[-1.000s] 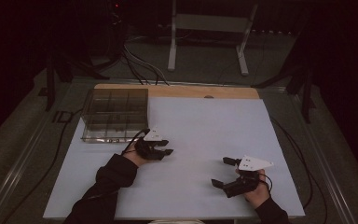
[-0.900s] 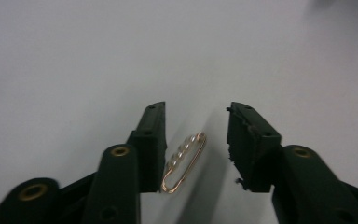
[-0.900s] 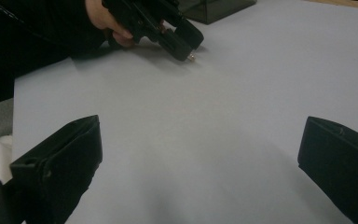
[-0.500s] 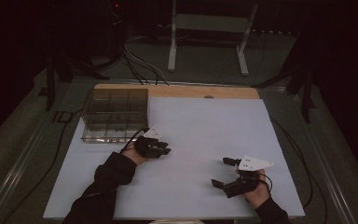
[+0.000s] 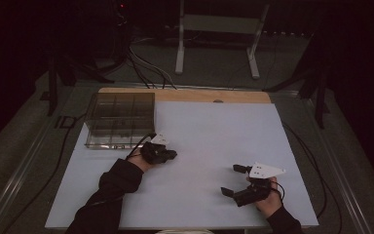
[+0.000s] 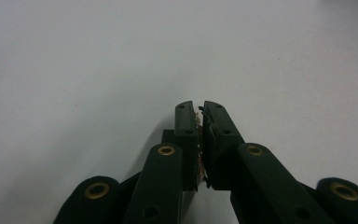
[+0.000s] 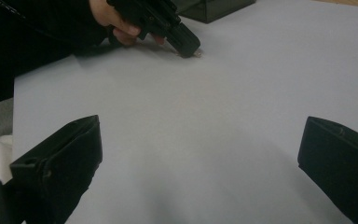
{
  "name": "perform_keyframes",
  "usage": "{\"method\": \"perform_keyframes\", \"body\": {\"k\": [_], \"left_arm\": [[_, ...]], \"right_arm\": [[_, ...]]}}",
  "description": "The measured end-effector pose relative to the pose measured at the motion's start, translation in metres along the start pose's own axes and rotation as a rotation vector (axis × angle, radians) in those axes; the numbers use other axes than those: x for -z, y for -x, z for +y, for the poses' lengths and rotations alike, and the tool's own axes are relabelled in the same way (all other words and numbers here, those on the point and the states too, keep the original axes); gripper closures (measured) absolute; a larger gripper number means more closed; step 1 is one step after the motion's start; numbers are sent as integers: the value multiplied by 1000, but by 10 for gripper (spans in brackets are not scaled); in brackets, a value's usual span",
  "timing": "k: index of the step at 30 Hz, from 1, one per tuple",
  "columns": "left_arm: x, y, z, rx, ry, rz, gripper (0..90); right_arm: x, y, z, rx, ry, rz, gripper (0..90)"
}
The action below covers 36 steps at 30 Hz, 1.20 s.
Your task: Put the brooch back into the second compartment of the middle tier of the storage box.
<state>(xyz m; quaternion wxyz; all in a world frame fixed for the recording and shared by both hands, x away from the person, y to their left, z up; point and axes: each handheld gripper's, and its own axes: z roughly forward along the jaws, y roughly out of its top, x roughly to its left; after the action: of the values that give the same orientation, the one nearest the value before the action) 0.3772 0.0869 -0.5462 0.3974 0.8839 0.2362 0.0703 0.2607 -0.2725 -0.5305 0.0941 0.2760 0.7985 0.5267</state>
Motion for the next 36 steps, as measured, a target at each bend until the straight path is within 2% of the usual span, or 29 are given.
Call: {"method": "perform_keyframes", "body": {"k": [8,11,17,23,25,36], "left_arm": [[0,2,2,14,-8,23,873],[3,2,4,24,6,29,874],[11,7,9,28,5,25,874],[22,11,11,33,33,20,874],[24,12,12,27,24,21,874],[33,12,15,42,38,31,874]], "right_arm": [[1,0,0,0,5,-2,0],[1,0,0,-2,4,-3,0],[1,0,0,-3,7,-3,0],[1,0,0,-1,7,-3,0],[1,0,0,1,8,-2,0],[1,-1,1,4,8,-3,0]]}}
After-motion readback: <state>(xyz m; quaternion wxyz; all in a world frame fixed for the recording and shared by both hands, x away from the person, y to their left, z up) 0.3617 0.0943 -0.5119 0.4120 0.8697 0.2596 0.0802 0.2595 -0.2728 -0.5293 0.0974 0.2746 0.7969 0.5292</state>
